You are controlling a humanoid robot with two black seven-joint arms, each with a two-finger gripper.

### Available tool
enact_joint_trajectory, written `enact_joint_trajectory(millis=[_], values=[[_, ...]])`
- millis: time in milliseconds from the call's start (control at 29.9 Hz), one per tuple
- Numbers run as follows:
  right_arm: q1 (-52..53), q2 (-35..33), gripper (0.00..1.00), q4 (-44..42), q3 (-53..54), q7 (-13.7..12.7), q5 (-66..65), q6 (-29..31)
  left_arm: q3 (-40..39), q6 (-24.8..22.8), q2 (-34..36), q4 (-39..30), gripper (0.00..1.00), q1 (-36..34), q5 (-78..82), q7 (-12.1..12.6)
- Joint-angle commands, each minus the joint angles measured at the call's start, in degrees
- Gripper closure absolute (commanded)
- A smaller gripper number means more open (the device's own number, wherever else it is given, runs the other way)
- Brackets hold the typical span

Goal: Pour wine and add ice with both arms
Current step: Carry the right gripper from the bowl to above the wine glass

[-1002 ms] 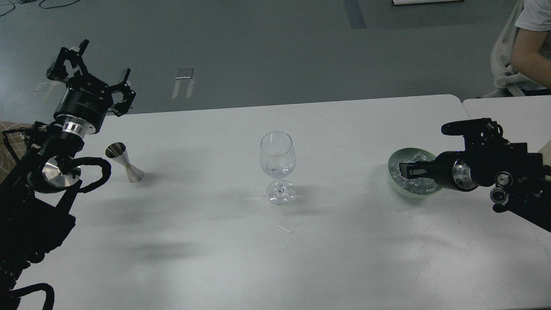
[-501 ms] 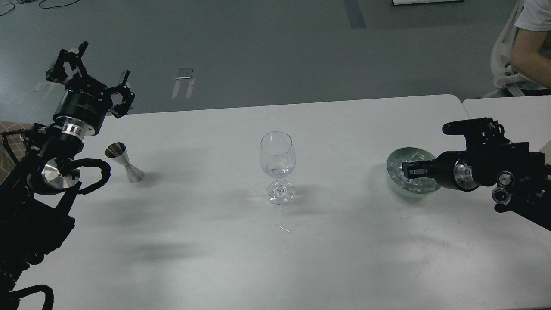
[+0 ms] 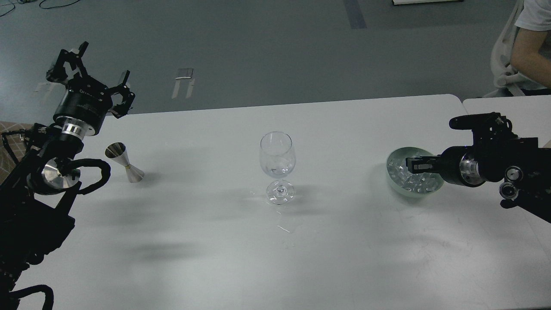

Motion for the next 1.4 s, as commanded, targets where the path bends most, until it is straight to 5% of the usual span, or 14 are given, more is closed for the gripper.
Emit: enact_joint_trajectory(millis=[0,368,568,1002,1370], values=[[0.00,-0.73,0.70,0.62,3.40,-0.08,0.09,0.06,0.00,0.00,-0.04,0.00,0.05,0.00,0.00,0.00],[4.21,2.87,0.70,8.26,9.91,-0.35,0.01,0.23,0.18,0.09,-0.04,-0.09,0.05,0.00,0.00,0.09],[7.38,8.66,0.70,11.08,9.29,-3.59,0.01,0.41,0.09,0.09,0.14,-0.09,0.05,0.00,0.00,0.09],[9.84,21.59,0.71,14.59,8.33,-6.41,0.01,1.38,0.00,0.09,0.31,-0.09,0.05,0.00,0.00,0.00],[10.55,24.76,0.71,15.57,5.43,-8.35,-0.08,1.29,-0.08,0.00,0.58,-0.09,0.05,0.00,-0.09,0.00]])
